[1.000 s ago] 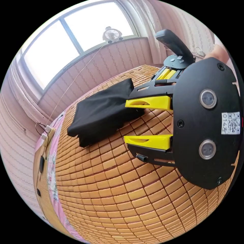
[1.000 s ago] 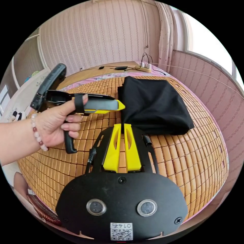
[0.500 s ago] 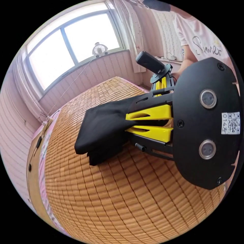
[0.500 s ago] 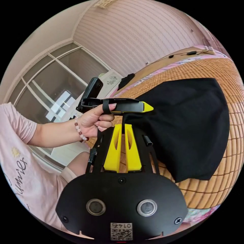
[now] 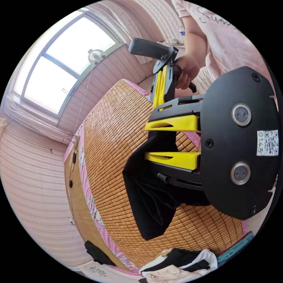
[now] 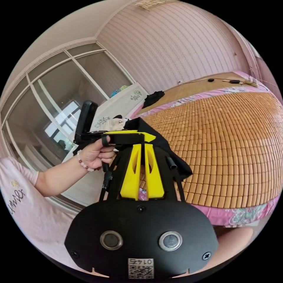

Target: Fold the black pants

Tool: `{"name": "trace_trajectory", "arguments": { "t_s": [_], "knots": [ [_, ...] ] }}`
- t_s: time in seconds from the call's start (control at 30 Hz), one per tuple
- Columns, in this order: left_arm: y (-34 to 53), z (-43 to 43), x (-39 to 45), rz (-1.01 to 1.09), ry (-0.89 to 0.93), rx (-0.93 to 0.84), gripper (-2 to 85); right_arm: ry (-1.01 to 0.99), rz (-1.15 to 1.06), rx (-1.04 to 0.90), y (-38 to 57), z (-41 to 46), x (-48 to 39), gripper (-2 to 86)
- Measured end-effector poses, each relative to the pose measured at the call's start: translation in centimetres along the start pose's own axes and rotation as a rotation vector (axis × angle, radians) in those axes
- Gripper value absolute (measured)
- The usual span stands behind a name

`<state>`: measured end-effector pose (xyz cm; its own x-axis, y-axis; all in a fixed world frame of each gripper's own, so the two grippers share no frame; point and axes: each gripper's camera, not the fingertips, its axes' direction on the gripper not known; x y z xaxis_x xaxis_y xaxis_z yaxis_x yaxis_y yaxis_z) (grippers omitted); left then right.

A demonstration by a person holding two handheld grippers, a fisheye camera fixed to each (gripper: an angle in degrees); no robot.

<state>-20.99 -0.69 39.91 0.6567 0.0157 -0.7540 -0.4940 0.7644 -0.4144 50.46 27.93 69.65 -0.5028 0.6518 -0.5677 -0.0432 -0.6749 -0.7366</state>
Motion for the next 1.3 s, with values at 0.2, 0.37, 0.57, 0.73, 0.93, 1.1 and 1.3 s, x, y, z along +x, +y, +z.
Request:
{"name": "trace_trajectory", "arguments": {
  "t_s": [0.2,0.37,0.57,0.73,0.93,1.1,1.3],
  "knots": [
    [14.9,-6.2,-7.6,-0.305,0.079,0.142,4.3,0.265,0.259,-0.146,5.1,-1.7,5.3,1.1],
    [22.8,-7.4,-10.2,-0.505,0.085,0.152,4.9,0.295,0.147,-0.221,4.7,-1.2,3.3,1.0],
    [23.5,-2.2,-9.5,-0.519,0.003,-0.100,11.2,0.155,0.100,-0.186,2.6,-1.0,0.4,1.1],
    [22.7,0.3,-8.7,-0.489,-0.108,-0.259,8.4,-0.049,0.005,-0.103,-0.1,-3.1,-2.3,1.1],
    [24.5,-3.7,-6.9,-0.436,-0.084,-0.174,0.0,-0.239,-0.074,0.086,-4.7,-7.0,-4.9,1.0],
    [25.3,-16.1,-4.4,-0.374,-0.200,0.124,-0.9,-0.180,-0.012,0.250,-7.9,-11.8,-1.6,0.8],
    [26.4,-28.5,2.3,-0.155,-0.293,0.476,-0.9,-0.118,0.101,0.337,-6.6,-15.4,4.1,0.5]
  ]
}}
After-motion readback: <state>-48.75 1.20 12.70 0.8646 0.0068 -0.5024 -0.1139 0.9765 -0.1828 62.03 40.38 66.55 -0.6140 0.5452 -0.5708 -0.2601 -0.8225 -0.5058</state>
